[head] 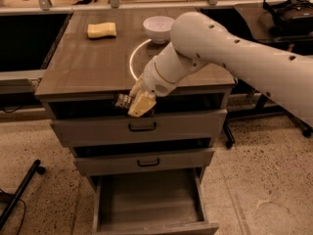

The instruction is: Place rxbar chocolate into bottom drawer

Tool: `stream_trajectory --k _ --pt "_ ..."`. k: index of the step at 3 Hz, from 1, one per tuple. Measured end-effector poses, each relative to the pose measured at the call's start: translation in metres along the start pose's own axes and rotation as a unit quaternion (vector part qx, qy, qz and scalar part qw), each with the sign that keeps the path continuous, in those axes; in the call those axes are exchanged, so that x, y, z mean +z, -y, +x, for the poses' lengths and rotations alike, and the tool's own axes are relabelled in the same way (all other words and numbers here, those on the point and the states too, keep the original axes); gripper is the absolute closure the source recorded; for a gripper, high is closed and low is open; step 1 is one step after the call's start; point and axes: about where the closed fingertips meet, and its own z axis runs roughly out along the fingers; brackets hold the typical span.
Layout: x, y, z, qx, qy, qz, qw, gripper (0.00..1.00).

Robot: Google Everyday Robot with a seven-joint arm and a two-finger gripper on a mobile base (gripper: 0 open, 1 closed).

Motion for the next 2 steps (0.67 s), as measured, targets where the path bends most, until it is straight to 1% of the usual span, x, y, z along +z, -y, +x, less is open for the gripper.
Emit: stream_trajectory --k 1,2 --pt "0.014 -0.036 0.031 0.015 0.013 -0.019 0.9996 1.0" --pt "0.022 -0.058 0.055 0.027 0.026 -0.02 0.9991 1.0"
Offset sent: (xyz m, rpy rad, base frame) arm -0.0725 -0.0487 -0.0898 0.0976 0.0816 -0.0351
